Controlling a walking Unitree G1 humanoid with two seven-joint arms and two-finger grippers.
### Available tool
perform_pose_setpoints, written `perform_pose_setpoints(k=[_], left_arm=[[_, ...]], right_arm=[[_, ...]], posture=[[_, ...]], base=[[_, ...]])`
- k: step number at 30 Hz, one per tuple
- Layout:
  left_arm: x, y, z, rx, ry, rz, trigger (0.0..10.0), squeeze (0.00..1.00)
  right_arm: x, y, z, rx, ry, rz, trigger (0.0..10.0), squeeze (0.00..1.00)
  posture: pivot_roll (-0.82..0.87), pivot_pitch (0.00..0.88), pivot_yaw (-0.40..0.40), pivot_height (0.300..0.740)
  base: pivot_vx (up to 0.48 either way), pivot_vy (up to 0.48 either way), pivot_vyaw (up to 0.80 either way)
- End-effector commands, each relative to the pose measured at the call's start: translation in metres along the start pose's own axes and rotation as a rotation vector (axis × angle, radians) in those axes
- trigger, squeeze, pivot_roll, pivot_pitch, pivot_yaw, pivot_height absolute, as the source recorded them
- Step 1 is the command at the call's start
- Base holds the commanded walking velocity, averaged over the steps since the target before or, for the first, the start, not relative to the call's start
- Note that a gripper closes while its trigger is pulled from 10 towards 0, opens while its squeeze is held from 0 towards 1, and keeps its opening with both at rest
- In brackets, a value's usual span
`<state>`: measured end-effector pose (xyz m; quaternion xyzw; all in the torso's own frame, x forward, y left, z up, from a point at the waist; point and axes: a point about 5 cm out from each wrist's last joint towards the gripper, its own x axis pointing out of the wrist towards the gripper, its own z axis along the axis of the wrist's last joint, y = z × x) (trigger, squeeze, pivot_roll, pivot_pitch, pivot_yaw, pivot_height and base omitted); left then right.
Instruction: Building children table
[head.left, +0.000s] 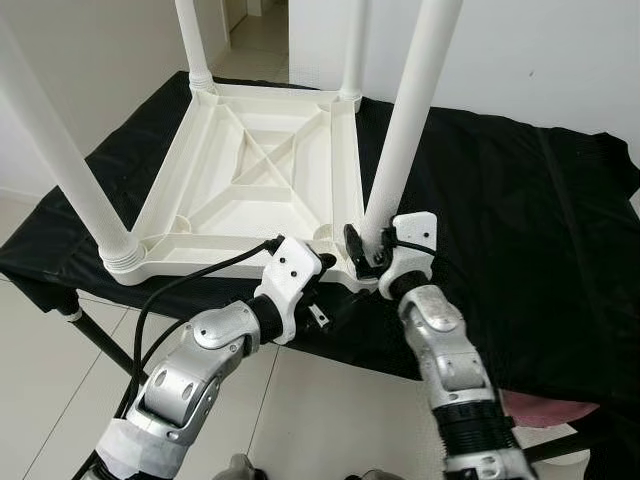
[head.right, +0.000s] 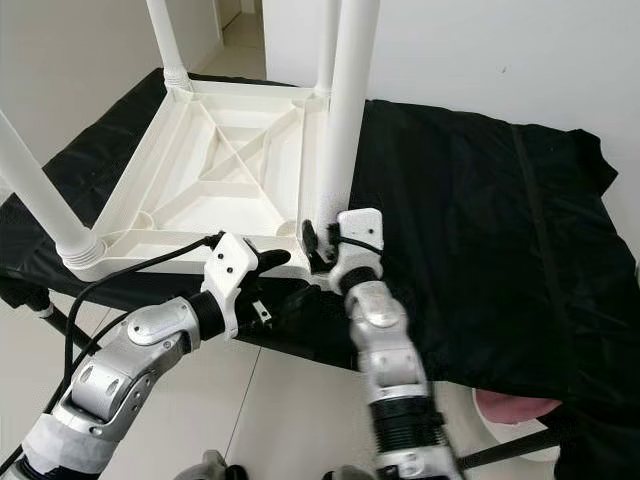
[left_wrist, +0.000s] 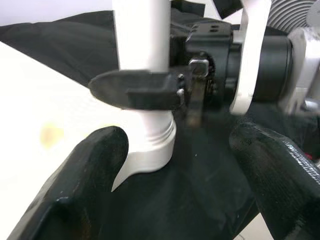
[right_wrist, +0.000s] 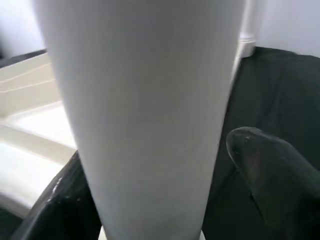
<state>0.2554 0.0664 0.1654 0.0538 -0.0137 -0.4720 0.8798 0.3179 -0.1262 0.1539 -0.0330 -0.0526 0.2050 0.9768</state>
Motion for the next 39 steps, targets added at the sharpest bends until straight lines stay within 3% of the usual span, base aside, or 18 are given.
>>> perform_pose_setpoints(k=[1, 7, 17, 18, 19, 21, 33, 34, 36, 39], left_arm=[[-0.003, -0.001, 0.002, 0.005, -0.003, -0.017, 10.0, 0.0], [-0.003, -0.001, 0.002, 0.007, -0.002, -0.019, 10.0, 0.0], [-0.002, 0.001, 0.003, 0.012, -0.005, -0.021, 10.0, 0.0], [-0.002, 0.001, 0.004, 0.013, -0.006, -0.019, 10.0, 0.0], [-0.002, 0.001, 0.004, 0.013, -0.006, -0.019, 10.0, 0.0], [-0.002, 0.001, 0.004, 0.013, -0.006, -0.017, 10.0, 0.0], [-0.003, 0.001, 0.004, 0.01, -0.008, -0.008, 10.0, 0.0], [-0.003, 0.0, 0.004, 0.01, -0.009, -0.008, 10.0, 0.0], [-0.003, 0.001, 0.004, 0.01, -0.009, -0.008, 10.0, 0.0], [-0.002, 0.001, 0.004, 0.011, -0.013, -0.007, 10.0, 0.0]], right_arm=[[-0.002, -0.001, -0.008, -0.004, 0.023, 0.092, 10.0, 0.0], [0.005, -0.011, -0.012, -0.117, 0.06, 0.292, 10.0, 0.0], [0.023, -0.008, -0.01, -0.132, 0.078, 0.459, 10.0, 0.0], [0.025, -0.007, -0.011, -0.145, 0.086, 0.491, 4.5, 0.0], [0.025, -0.007, -0.011, -0.145, 0.086, 0.491, 4.5, 0.0], [0.028, -0.009, -0.013, -0.149, 0.11, 0.526, 0.0, 0.0], [0.024, -0.017, -0.023, -0.165, 0.164, 0.57, 0.0, 0.0], [0.023, -0.018, -0.023, -0.167, 0.16, 0.557, 10.0, 0.0], [0.024, -0.019, -0.023, -0.161, 0.158, 0.521, 10.0, 0.0], [0.026, -0.019, -0.024, -0.152, 0.161, 0.351, 10.0, 0.0]], posture=[[-0.06, 0.043, -0.002, 0.74], [-0.06, 0.038, 0.004, 0.74], [-0.06, 0.031, 0.008, 0.74], [-0.05, 0.03, 0.007, 0.74], [-0.05, 0.03, 0.007, 0.74], [-0.04, 0.03, 0.004, 0.74], [-0.04, 0.032, 0.0, 0.74], [-0.05, 0.031, -0.002, 0.74], [-0.05, 0.031, -0.002, 0.74], [-0.05, 0.034, -0.009, 0.74]], base=[[0.0, 0.0, 0.0], [0.0, 0.0, 0.0], [0.0, 0.0, 0.0], [0.0, 0.0, 0.0], [0.0, 0.0, 0.0], [0.0, 0.0, 0.0], [0.0, 0.0, 0.0], [0.0, 0.0, 0.0], [0.0, 0.0, 0.0], [0.0, 0.0, 0.0]])
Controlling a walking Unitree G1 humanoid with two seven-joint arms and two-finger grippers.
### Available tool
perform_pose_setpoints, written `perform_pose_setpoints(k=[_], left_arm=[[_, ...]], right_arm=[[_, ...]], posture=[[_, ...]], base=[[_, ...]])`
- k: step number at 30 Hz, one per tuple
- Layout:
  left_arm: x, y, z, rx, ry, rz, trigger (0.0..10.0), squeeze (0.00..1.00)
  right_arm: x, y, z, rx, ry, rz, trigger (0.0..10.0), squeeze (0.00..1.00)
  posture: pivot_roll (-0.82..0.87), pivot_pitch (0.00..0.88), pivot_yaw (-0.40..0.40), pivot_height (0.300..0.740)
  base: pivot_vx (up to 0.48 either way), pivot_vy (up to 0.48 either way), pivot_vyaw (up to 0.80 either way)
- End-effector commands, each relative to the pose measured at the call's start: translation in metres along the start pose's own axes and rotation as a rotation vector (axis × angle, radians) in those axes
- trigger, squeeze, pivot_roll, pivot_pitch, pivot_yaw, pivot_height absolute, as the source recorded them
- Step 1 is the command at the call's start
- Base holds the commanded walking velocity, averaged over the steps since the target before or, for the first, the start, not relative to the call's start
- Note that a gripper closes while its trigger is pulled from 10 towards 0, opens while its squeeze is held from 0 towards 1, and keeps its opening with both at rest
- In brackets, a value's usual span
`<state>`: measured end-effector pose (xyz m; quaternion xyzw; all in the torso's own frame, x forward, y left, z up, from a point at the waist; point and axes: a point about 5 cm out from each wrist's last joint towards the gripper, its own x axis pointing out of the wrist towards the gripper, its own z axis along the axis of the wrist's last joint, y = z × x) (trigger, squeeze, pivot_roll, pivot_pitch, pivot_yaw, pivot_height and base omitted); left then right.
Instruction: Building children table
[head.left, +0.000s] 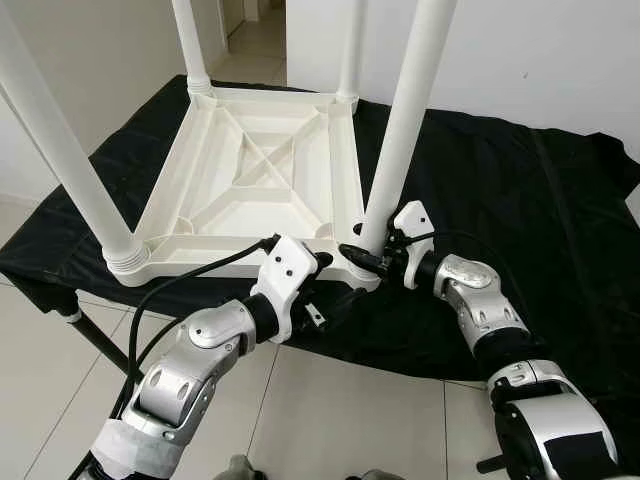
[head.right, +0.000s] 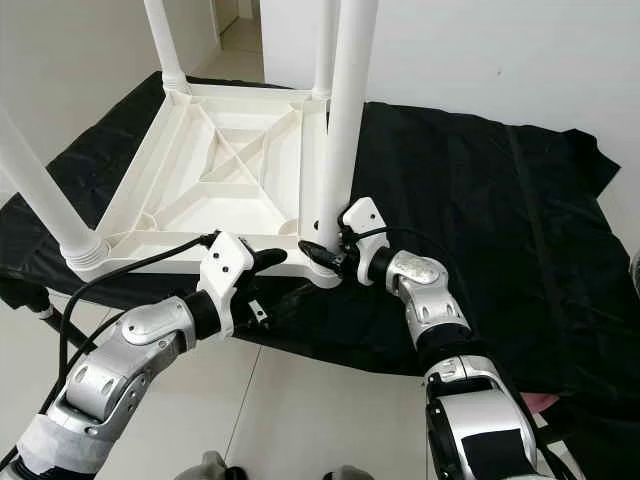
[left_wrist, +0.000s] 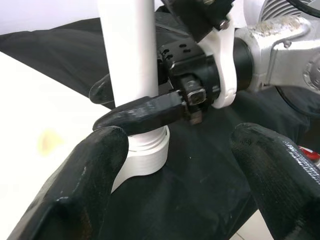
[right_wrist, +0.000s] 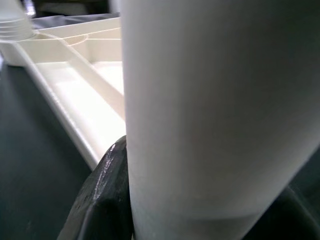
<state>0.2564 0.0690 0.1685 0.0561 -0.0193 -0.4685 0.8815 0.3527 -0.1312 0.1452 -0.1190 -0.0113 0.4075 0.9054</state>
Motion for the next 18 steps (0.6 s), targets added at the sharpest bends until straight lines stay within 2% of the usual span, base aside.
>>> perform_pose_setpoints(k=[1, 7, 9, 13, 16, 18], left_arm=[[0.0, -0.002, 0.001, 0.001, -0.005, -0.015, 10.0, 0.0], [0.0, -0.003, 0.001, -0.002, -0.007, -0.016, 10.0, 0.0], [0.002, -0.004, 0.0, -0.005, -0.009, -0.019, 10.0, 0.0], [0.003, -0.004, 0.0, -0.006, -0.011, -0.021, 10.0, 0.0], [0.003, -0.005, 0.0, -0.005, -0.014, -0.023, 10.0, 0.0], [0.003, -0.005, 0.0, -0.005, -0.014, -0.023, 10.0, 0.0]], right_arm=[[-0.002, 0.001, -0.011, 0.003, 0.072, -0.085, 10.0, 0.0], [-0.001, 0.007, -0.009, 0.031, 0.046, -0.171, 10.0, 0.0], [0.0, 0.009, -0.005, 0.07, 0.033, -0.302, 10.0, 0.0], [0.001, 0.013, -0.001, 0.072, 0.022, -0.378, 10.0, 0.0], [0.001, 0.024, 0.0, 0.087, 0.027, -0.547, 10.0, 0.0], [0.001, 0.024, 0.0, 0.087, 0.027, -0.547, 10.0, 0.0]], posture=[[-0.05, 0.034, -0.009, 0.74], [-0.05, 0.034, -0.017, 0.74], [-0.06, 0.032, -0.024, 0.74], [-0.06, 0.032, -0.024, 0.74], [-0.06, 0.029, -0.029, 0.74], [-0.06, 0.029, -0.029, 0.74]], base=[[0.0, 0.0, 0.0], [0.0, 0.0, 0.0], [0.0, 0.0, 0.0], [0.0, 0.0, 0.0], [0.0, 0.0, 0.0], [0.0, 0.0, 0.0]])
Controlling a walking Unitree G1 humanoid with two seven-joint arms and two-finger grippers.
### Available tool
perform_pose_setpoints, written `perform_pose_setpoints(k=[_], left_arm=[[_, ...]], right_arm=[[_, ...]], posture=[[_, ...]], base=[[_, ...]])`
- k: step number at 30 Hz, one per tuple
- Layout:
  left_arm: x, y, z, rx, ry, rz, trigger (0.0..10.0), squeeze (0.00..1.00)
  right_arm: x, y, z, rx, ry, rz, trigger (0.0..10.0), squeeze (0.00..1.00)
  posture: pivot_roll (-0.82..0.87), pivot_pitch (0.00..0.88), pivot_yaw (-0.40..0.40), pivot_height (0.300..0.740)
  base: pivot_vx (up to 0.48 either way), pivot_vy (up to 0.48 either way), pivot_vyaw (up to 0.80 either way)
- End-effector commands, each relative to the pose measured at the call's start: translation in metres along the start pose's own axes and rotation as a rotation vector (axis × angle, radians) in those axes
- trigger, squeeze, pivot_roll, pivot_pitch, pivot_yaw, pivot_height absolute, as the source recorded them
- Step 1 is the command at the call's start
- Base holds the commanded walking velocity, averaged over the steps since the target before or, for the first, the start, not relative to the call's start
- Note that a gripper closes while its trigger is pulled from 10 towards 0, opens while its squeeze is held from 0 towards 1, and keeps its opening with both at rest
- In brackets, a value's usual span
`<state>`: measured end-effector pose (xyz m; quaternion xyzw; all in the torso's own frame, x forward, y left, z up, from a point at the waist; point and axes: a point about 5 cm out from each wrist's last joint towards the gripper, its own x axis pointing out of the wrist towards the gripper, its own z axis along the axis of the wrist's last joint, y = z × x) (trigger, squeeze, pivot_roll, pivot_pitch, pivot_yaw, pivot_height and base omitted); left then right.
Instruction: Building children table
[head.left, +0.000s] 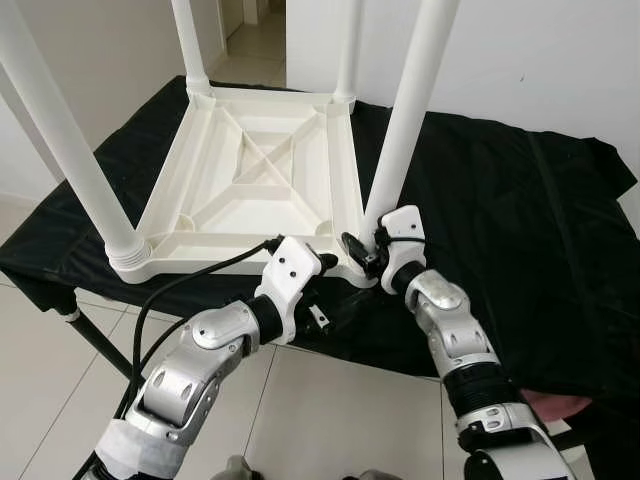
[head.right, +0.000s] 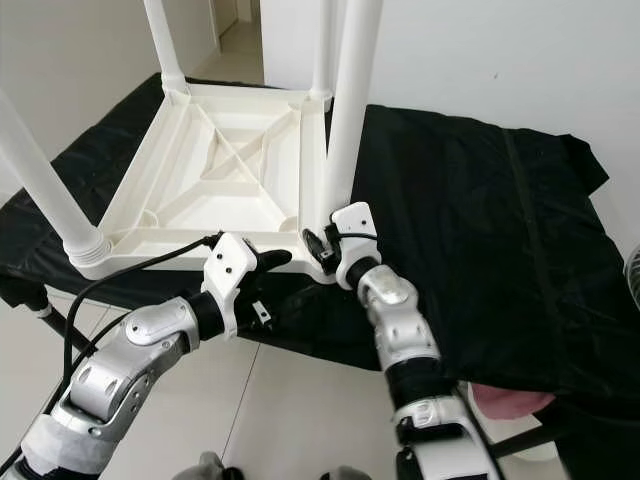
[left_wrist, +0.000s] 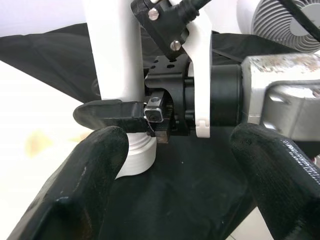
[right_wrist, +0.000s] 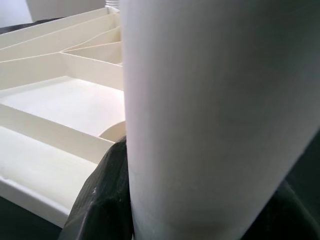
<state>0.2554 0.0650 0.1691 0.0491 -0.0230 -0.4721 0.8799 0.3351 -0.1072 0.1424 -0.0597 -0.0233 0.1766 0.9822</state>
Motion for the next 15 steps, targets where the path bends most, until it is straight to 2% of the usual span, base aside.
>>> perform_pose_setpoints(k=[1, 3, 4, 6, 7, 10, 11, 15], left_arm=[[0.001, -0.002, -0.001, 0.004, 0.0, -0.016, 10.0, 0.0], [0.0, -0.002, -0.001, 0.004, -0.001, -0.014, 10.0, 0.0], [0.0, -0.002, -0.001, 0.004, -0.002, -0.014, 10.0, 0.0], [0.0, -0.002, -0.001, 0.004, -0.002, -0.014, 10.0, 0.0], [0.0, -0.002, -0.001, 0.004, -0.002, -0.013, 10.0, 0.0], [0.001, -0.002, -0.001, 0.003, -0.002, -0.013, 10.0, 0.0], [0.001, -0.002, -0.001, 0.004, -0.002, -0.015, 10.0, 0.0], [0.001, -0.002, -0.001, 0.005, -0.002, -0.015, 10.0, 0.0]], right_arm=[[-0.002, -0.007, -0.003, -0.033, 0.029, -0.059, 10.0, 0.0], [-0.006, 0.001, -0.003, 0.003, 0.038, -0.209, 10.0, 0.0], [-0.006, 0.012, -0.001, 0.014, 0.031, -0.232, 10.0, 0.0], [-0.006, 0.012, -0.001, 0.014, 0.031, -0.232, 10.0, 0.0], [-0.005, 0.022, 0.002, 0.041, 0.018, -0.204, 10.0, 0.0], [-0.005, 0.025, 0.006, 0.05, 0.008, -0.197, 10.0, 0.0], [-0.007, 0.023, 0.01, 0.063, -0.01, -0.19, 10.0, 1.0], [-0.008, 0.025, 0.012, 0.096, -0.013, -0.172, 10.0, 1.0]], posture=[[-0.06, 0.029, -0.029, 0.74], [-0.05, 0.023, -0.036, 0.74], [-0.05, 0.023, -0.036, 0.74], [-0.05, 0.023, -0.036, 0.74], [-0.05, 0.023, -0.036, 0.74], [-0.05, 0.023, -0.038, 0.74], [-0.05, 0.023, -0.038, 0.74], [-0.05, 0.02, -0.041, 0.74]], base=[[0.0, 0.0, 0.0], [0.0, 0.0, 0.0], [0.0, 0.0, 0.0], [0.0, 0.0, 0.0], [0.0, 0.0, 0.0], [0.0, 0.0, 0.0], [0.0, 0.0, 0.0], [0.0, 0.0, 0.0]])
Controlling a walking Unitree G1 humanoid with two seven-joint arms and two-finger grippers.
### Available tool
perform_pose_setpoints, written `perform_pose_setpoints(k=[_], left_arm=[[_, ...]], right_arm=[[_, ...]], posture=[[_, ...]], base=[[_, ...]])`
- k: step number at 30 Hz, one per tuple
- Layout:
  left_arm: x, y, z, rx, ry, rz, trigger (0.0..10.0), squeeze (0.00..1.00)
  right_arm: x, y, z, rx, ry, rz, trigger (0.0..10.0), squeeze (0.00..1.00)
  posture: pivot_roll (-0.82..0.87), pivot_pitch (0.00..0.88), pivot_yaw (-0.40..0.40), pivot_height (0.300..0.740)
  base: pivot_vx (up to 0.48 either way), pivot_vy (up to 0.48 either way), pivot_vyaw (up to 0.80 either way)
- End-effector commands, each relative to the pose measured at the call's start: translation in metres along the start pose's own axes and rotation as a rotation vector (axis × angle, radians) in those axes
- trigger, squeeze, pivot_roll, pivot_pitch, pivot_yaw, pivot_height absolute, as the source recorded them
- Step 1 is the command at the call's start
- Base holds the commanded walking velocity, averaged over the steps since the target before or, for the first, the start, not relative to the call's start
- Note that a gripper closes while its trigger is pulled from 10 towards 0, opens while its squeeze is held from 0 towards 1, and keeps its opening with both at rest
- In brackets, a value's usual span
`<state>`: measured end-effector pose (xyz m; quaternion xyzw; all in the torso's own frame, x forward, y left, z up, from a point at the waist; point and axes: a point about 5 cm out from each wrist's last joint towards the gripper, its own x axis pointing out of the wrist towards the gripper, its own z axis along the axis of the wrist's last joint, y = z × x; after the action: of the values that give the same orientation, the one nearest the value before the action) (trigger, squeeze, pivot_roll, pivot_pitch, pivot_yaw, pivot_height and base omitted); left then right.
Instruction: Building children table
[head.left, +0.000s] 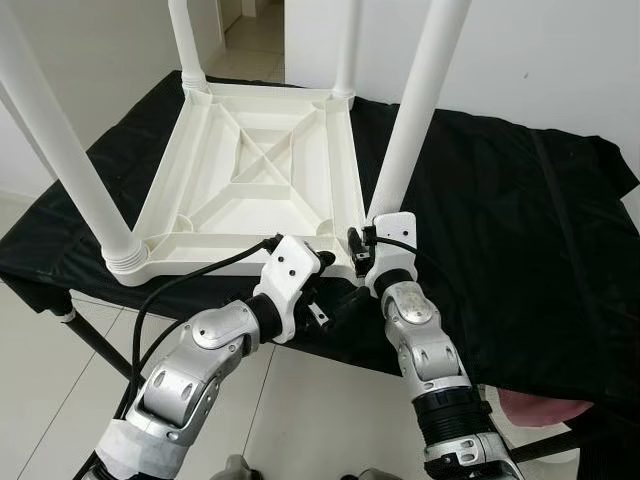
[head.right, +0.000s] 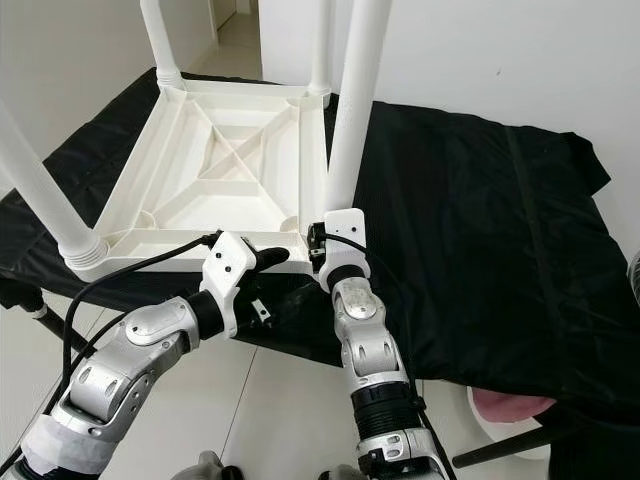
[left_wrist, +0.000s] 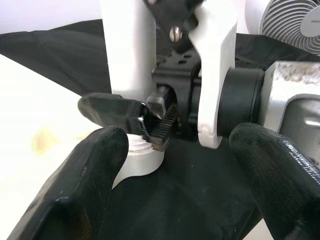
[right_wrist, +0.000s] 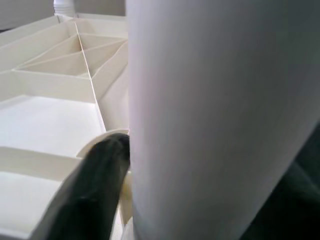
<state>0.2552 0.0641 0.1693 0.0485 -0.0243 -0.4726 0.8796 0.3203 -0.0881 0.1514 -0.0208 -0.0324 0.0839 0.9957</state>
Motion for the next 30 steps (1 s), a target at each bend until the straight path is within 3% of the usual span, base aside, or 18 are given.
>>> perform_pose_setpoints(k=[1, 7, 8, 9, 10, 13, 15, 19, 24, 30], left_arm=[[0.0, -0.002, -0.001, 0.005, 0.001, -0.014, 10.0, 0.0], [0.001, -0.002, -0.001, 0.003, -0.002, -0.013, 10.0, 0.0], [0.001, -0.003, -0.001, 0.002, -0.002, -0.013, 10.0, 0.0], [0.001, -0.003, -0.001, 0.001, -0.003, -0.012, 10.0, 0.0], [0.001, -0.003, -0.001, 0.002, -0.002, -0.012, 10.0, 0.0], [0.001, -0.003, -0.002, 0.002, -0.001, -0.011, 10.0, 0.0], [0.001, -0.002, -0.002, 0.004, -0.001, -0.013, 10.0, 0.0], [0.002, 0.0, -0.001, 0.005, -0.004, -0.013, 10.0, 0.0], [0.004, 0.002, 0.001, 0.008, -0.006, -0.016, 10.0, 0.0], [0.004, 0.003, 0.001, 0.011, -0.005, -0.019, 10.0, 0.0]], right_arm=[[-0.002, 0.002, 0.0, 0.025, 0.01, 0.017, 10.0, 1.0], [-0.004, 0.003, 0.003, 0.057, 0.007, 0.043, 10.0, 1.0], [-0.006, 0.001, 0.004, 0.058, 0.006, 0.092, 10.0, 0.39], [-0.007, -0.001, 0.003, 0.058, 0.006, 0.128, 10.0, 0.39], [-0.008, -0.004, 0.002, 0.083, 0.019, 0.183, 10.0, 0.0], [-0.01, -0.011, -0.001, 0.07, 0.03, 0.268, 10.0, 0.0], [-0.01, -0.03, -0.008, -0.06, 0.042, 0.386, 10.0, 0.0], [-0.006, -0.054, -0.012, -0.121, 0.062, 0.461, 10.0, 0.0], [0.003, -0.07, -0.009, -0.176, 0.069, 0.481, 10.0, 0.0], [0.01, -0.073, -0.004, -0.186, 0.071, 0.515, 10.0, 0.0]], posture=[[-0.05, 0.02, -0.041, 0.74], [-0.06, 0.018, -0.044, 0.74], [-0.06, 0.019, -0.046, 0.74], [-0.06, 0.019, -0.046, 0.74], [-0.06, 0.019, -0.045, 0.74], [-0.06, 0.019, -0.045, 0.74], [-0.07, 0.023, -0.031, 0.74], [-0.08, 0.024, -0.022, 0.74], [-0.08, 0.024, -0.014, 0.74], [-0.08, 0.023, -0.004, 0.74]], base=[[0.0, 0.0, 0.0], [0.0, 0.0, 0.0], [0.0, 0.0, 0.0], [0.0, 0.0, 0.0], [0.0, 0.0, 0.0], [0.0, 0.0, 0.0], [0.0, 0.0, 0.0], [0.0, 0.0, 0.0], [0.0, 0.0, 0.0], [0.0, 0.0, 0.0]])
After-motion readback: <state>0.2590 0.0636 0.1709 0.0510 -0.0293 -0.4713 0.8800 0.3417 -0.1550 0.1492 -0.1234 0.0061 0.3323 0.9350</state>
